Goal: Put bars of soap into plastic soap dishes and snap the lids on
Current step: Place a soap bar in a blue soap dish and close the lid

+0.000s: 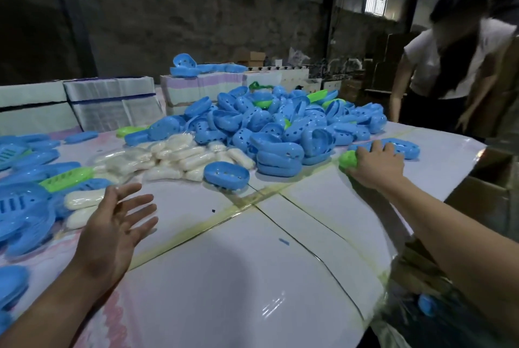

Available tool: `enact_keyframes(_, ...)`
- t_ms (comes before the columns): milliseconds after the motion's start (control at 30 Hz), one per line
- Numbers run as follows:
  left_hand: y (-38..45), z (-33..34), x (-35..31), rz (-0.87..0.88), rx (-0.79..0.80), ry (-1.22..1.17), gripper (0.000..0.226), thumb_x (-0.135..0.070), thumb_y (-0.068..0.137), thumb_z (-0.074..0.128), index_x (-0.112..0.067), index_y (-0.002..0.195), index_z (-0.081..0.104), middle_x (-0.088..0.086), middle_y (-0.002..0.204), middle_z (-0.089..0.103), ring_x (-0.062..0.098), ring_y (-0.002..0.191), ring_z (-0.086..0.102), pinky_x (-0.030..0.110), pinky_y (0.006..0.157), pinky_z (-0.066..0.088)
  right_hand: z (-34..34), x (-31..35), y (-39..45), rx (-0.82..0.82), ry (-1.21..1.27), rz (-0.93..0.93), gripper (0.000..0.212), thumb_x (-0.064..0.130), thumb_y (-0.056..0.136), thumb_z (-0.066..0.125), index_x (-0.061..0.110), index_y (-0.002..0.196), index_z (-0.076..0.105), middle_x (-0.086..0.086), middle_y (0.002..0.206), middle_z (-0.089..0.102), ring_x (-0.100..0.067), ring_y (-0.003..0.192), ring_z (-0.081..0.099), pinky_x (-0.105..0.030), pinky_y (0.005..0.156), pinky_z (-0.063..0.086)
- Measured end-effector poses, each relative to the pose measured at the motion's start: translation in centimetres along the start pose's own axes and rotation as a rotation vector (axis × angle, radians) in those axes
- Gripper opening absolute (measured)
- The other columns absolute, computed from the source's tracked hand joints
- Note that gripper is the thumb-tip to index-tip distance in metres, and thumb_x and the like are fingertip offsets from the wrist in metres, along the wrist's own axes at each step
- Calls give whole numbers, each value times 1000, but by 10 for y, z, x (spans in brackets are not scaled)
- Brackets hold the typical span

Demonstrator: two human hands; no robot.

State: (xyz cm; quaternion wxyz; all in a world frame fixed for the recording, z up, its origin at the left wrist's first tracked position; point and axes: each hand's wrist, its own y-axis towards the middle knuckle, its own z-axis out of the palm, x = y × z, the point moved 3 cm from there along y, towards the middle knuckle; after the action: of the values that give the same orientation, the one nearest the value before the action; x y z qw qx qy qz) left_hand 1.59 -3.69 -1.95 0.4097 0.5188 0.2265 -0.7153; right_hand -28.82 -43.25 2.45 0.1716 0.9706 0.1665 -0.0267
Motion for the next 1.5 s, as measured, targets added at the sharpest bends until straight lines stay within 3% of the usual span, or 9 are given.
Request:
enact_keyframes(200,5,-4,4,-10,-12,-4,45,-57,103,37,-25,111,68,6,112,72,28,115,64,42,86,49,4,-12,21,-56,-25,28,36,45,94,49,28,124,58,-13,136,39,-38,125,33,-51,101,32)
enact_keyframes(300,6,-3,4,-14,-8,-9,47,-58,103,36,-24,112,68,6,113,72,29,115,64,44,87,49,-3,3,23,-124,38,-7,40,39,93,52,26,130,52,-13,134,41,-37,124,36,-50,101,34)
enact_keyframes(567,-1,2,0,-31,-10,-6,49,-55,104,34,-19,110,68,8,112,71,28,112,64,43,85,50,-66,132,-14,-286,563,-317,30,24,93,48,17,117,63,-10,113,55,-32,111,46,-38,79,40)
enact_keyframes(667,-3,4,-2,-37,-24,-1,48,-51,106,35,-17,107,68,8,108,71,28,109,64,43,85,51,-91,177,-35,-412,540,-386,18,20,89,53,16,103,64,-7,106,56,-30,101,46,-34,69,33)
enact_keyframes(767,-3,4,-2,-35,-40,6,47,-49,106,36,-15,105,69,8,104,72,28,106,64,42,85,52,-108,219,-56,-478,572,-542,19,16,85,59,15,104,64,-7,108,56,-30,100,46,-36,74,36)
enact_keyframes(1033,-2,2,-3,-36,-75,-19,47,-46,107,37,-13,101,71,5,90,76,23,93,68,40,80,54,-112,325,-113,-177,937,-733,16,23,86,55,21,97,66,-2,99,59,-25,101,51,-35,75,44)
enact_keyframes(1200,-3,3,-5,-8,-47,-65,51,-29,106,42,-21,72,79,3,69,67,15,62,63,33,64,44,-89,357,-147,-53,958,-904,13,25,85,59,21,93,69,-2,95,61,-22,96,55,-31,72,38)
enact_keyframes(1367,-3,0,-25,100,-193,252,33,-9,96,53,-24,76,74,-4,61,59,11,54,56,26,46,41,-79,355,-143,-23,964,-961,17,20,83,58,22,94,71,7,81,51,-15,80,49,-29,67,31)
enact_keyframes(1500,1,-33,-63,383,-476,895,18,-14,91,58,-29,98,64,-6,86,63,19,91,60,34,75,46,-74,356,-142,14,927,-989,17,21,83,58,24,94,71,6,83,55,-14,79,50,-30,66,34)
